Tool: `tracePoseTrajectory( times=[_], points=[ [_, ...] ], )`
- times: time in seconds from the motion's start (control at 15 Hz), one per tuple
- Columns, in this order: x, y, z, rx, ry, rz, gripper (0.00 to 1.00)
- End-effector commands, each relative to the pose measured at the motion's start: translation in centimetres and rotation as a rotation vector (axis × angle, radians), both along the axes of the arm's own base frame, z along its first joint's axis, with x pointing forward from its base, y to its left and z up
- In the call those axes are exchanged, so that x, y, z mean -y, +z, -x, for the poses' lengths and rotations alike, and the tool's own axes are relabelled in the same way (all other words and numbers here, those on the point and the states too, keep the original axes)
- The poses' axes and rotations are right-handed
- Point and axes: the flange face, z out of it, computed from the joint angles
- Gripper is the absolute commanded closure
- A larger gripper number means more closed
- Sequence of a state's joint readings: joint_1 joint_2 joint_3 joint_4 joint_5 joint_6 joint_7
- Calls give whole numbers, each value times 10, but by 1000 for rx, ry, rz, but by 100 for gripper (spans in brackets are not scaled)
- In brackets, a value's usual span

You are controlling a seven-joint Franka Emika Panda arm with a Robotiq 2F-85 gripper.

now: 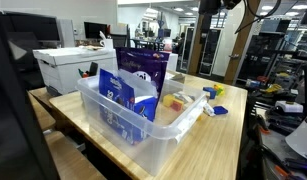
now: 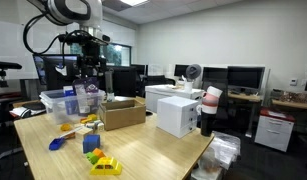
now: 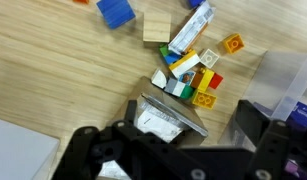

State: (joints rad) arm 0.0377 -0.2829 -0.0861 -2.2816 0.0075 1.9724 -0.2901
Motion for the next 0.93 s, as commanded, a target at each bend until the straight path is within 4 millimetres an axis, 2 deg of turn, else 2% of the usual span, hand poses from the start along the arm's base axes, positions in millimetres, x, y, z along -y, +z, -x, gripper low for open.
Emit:
tracePoseTrajectory(
  times=[0.0, 0.47, 0.53, 0.6, 0.87],
  points=[
    [7, -12, 7, -2, 30, -14, 0],
    [14, -38, 7, -81, 14, -25, 0],
    [8, -28, 7, -62, -2, -6, 0],
    [9, -34, 5, -75, -5, -7, 0],
    [10, -38, 5, -83, -6, -7, 0]
  ],
)
